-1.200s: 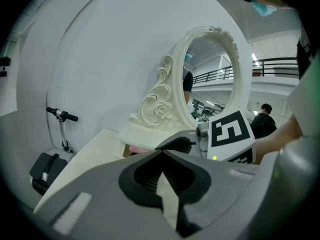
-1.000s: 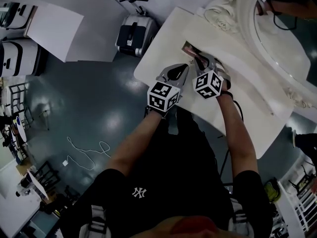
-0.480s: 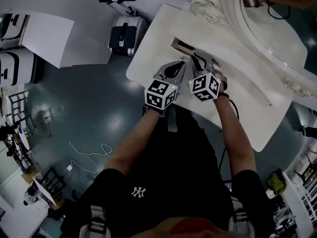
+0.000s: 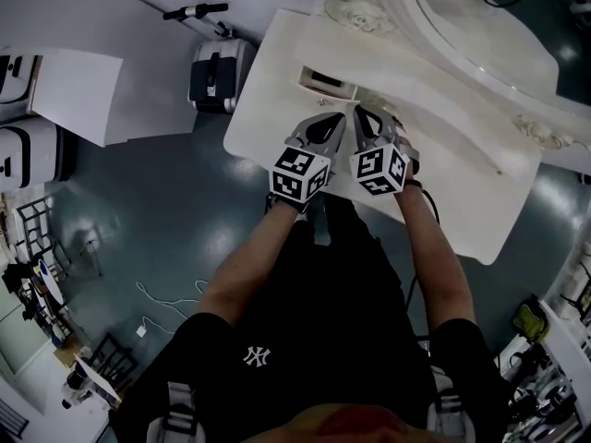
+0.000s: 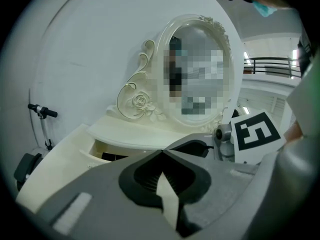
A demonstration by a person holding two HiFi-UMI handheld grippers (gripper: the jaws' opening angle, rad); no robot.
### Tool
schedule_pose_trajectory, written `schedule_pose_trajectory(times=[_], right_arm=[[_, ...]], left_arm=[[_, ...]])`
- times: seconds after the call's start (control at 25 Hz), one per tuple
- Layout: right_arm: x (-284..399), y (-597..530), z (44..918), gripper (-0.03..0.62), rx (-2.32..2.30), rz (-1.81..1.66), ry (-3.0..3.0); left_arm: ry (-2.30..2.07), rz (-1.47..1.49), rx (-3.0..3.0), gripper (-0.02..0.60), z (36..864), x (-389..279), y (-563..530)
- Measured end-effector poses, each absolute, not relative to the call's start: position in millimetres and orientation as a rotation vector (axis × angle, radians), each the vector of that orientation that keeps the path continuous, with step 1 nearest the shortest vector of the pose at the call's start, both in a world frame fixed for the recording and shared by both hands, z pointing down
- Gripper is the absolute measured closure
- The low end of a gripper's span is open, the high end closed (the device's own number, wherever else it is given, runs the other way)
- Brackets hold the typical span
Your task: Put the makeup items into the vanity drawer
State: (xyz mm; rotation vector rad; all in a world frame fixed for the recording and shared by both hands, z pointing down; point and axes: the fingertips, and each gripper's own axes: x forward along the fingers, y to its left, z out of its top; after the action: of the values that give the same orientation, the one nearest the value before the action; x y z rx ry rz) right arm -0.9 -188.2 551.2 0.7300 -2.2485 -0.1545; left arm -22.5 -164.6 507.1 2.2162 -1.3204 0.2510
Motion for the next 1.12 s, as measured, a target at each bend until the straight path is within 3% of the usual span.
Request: schedule_pose_trajectory(times=[0.96,1.12], right_arm=[[74.9,-144.7,585.3,0.568,0.897,-0.009,-2.123],[84.3,-154.1,594.0,0.521,0.888,-0.003,-2.11]], left_arm=[[-1.12,0.314,2.29,0.58,538.2,34.2,-131.3],[-1.115,0.323,2.279,0.581,545.4,40.8,-137.9]])
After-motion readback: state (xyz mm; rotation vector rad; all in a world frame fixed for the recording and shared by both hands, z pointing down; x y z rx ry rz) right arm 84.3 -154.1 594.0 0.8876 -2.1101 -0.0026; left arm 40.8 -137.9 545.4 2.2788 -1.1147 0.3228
